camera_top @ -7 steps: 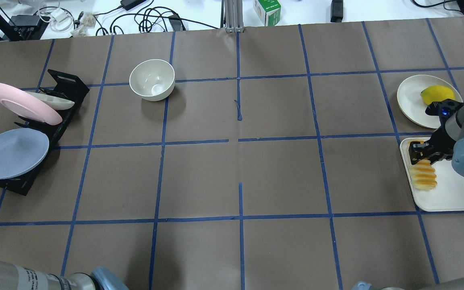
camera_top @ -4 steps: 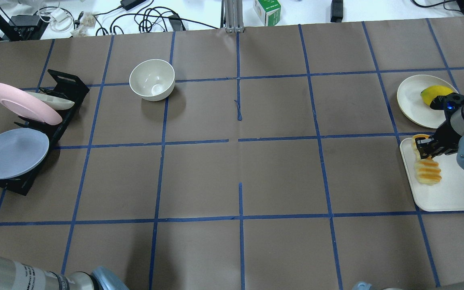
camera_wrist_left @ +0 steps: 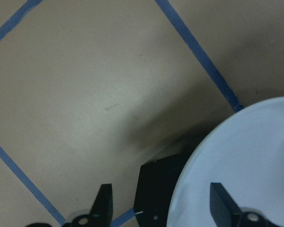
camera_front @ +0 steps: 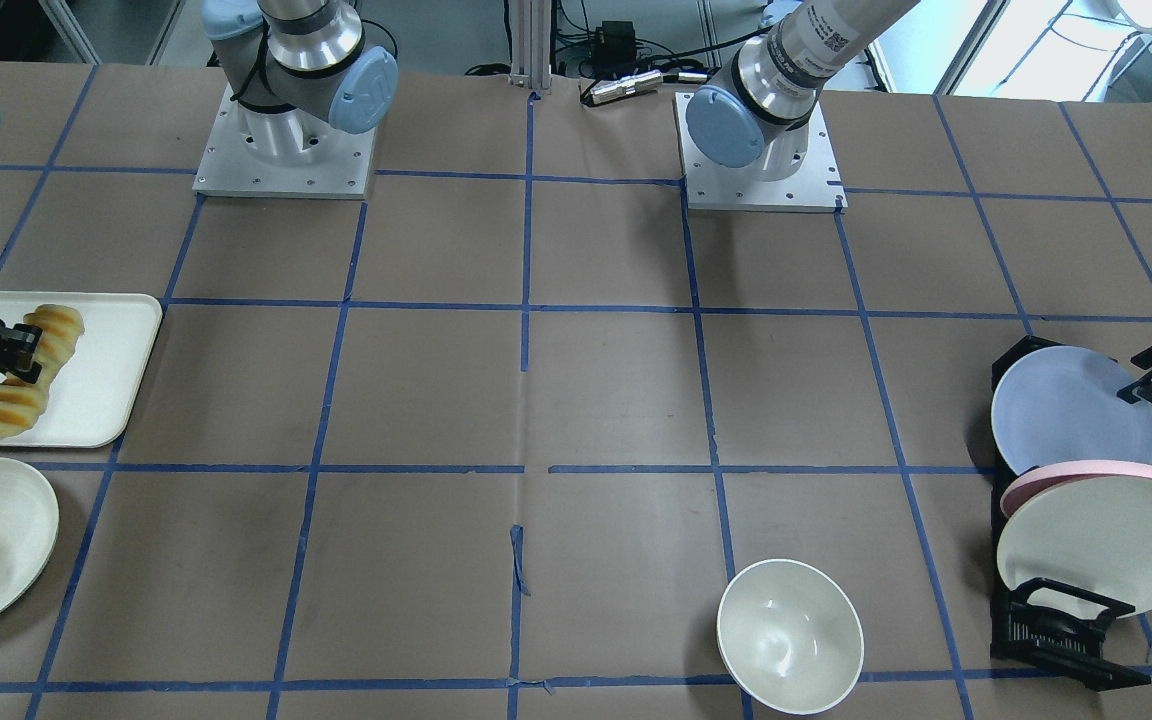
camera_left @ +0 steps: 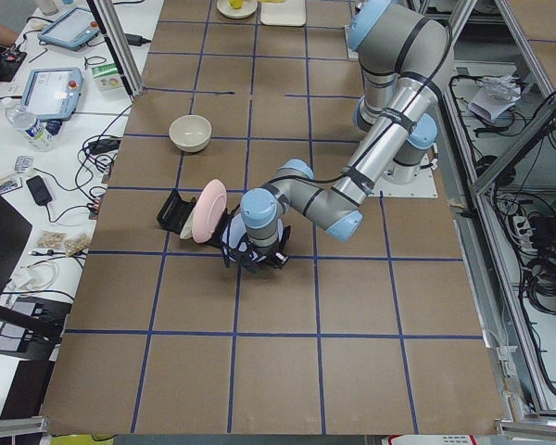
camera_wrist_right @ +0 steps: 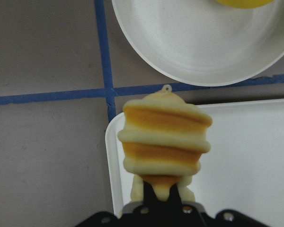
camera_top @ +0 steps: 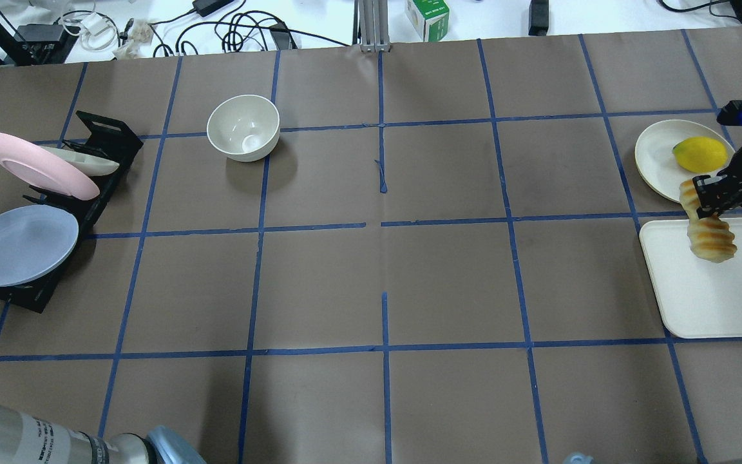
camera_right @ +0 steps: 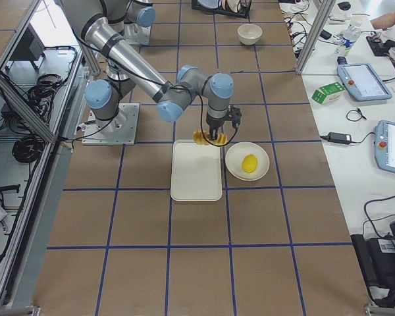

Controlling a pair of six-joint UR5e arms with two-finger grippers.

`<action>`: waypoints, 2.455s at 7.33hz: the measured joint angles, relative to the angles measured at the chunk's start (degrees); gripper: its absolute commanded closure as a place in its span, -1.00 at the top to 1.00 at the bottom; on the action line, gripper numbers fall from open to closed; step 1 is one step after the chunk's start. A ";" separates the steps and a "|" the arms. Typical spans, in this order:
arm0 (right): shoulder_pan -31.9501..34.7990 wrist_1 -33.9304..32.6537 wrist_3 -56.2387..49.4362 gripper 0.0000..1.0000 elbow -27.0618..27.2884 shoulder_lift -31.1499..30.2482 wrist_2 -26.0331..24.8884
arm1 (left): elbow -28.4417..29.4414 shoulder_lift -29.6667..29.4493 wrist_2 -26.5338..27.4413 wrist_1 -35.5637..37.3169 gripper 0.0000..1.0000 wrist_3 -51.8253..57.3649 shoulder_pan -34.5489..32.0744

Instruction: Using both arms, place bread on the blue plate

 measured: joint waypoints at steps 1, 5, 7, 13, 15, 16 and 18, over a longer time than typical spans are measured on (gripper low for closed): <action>1.09 4.65 0.25 -0.92 -3.47 0.00 0.55 | -0.01 0.14 0.07 -0.27 -1.00 0.33 0.00; 7.55 14.44 3.10 -0.92 -12.13 0.09 0.63 | 0.34 1.85 0.14 -3.18 -1.00 1.25 -0.08; 8.59 14.98 4.07 -1.00 -12.67 -0.02 0.67 | 1.92 5.33 0.20 -9.87 -1.00 1.55 -0.82; 11.12 16.58 7.28 -1.00 -13.74 -0.85 1.76 | 4.67 18.04 -2.41 -32.45 -1.00 -1.37 -14.25; 11.39 16.67 7.40 -1.00 -14.31 -0.87 2.66 | 5.03 20.20 -5.45 -30.26 -1.00 -2.01 -23.89; 11.58 16.67 7.42 -1.00 -15.20 -0.83 2.89 | 4.86 20.38 -6.11 -26.14 -1.00 -2.65 -30.34; 12.19 17.02 7.46 -1.00 -18.28 -0.40 3.07 | 2.79 18.80 -7.79 -15.49 -1.00 -6.40 -43.58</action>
